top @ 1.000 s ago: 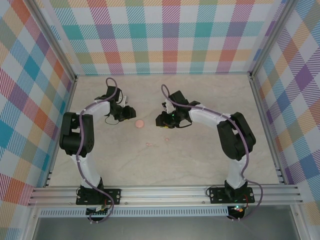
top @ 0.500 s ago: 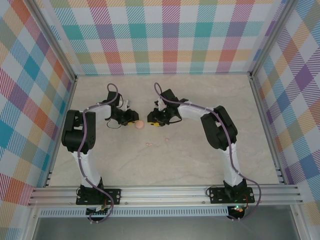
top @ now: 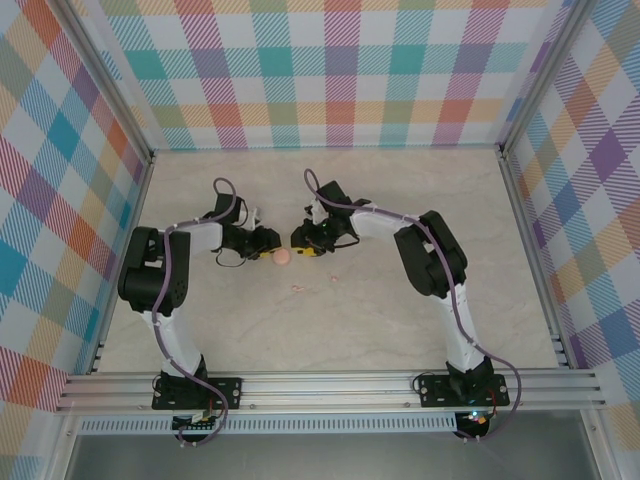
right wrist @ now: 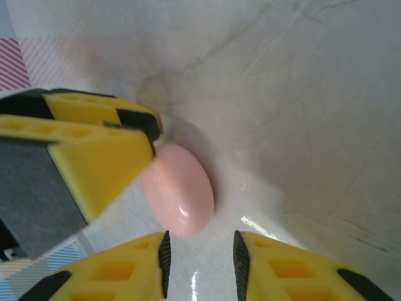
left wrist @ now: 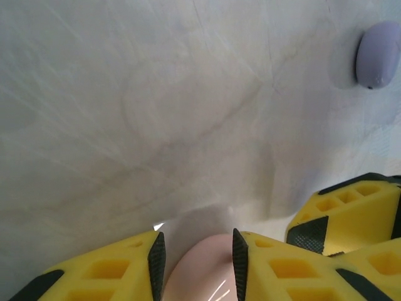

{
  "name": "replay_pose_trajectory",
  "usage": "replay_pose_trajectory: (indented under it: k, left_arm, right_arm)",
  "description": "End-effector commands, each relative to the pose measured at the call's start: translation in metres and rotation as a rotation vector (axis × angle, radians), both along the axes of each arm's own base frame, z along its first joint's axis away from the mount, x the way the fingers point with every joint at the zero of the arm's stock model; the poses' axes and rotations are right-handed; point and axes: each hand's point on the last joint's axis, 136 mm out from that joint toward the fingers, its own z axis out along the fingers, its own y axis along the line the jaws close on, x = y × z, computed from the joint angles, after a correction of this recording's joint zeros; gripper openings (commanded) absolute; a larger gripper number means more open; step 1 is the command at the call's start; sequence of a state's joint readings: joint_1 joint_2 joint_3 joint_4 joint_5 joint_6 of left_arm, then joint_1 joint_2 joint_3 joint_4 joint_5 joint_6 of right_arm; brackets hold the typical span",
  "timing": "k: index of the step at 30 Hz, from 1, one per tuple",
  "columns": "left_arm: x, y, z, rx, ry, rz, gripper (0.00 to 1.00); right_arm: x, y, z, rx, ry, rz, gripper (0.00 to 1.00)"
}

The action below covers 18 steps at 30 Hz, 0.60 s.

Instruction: Insert wireless bluetooth earbuds into charging case

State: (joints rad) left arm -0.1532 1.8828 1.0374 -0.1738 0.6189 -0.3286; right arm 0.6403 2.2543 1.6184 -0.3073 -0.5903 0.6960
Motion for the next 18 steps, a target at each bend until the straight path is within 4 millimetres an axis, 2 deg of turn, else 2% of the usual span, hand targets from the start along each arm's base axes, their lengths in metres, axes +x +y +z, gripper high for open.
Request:
replay_pose_trajectory:
  k: [1, 6, 11, 18]
  left_arm:
    - [-0.010, -0.001, 0.005, 0.000, 0.024, 0.018, 0.37]
    - [-0.014, 0.002, 0.011, 0.028, 0.006, -0.002, 0.43]
    - [-0.015, 0.007, 0.014, 0.059, -0.003, -0.010, 0.43]
    - [-0.018, 0.005, 0.016, 0.047, -0.008, -0.020, 0.37]
  right_arm:
    - [-0.007, 0.009, -0.004, 0.023, 0.031, 0.037, 0.31]
    - [-0.014, 0.011, -0.004, -0.002, 0.028, 0.050, 0.31]
    - [-0.022, 0.007, -0.004, -0.033, 0.005, 0.058, 0.31]
    - [-0.029, 0.006, -0.003, -0.029, 0.002, 0.074, 0.29]
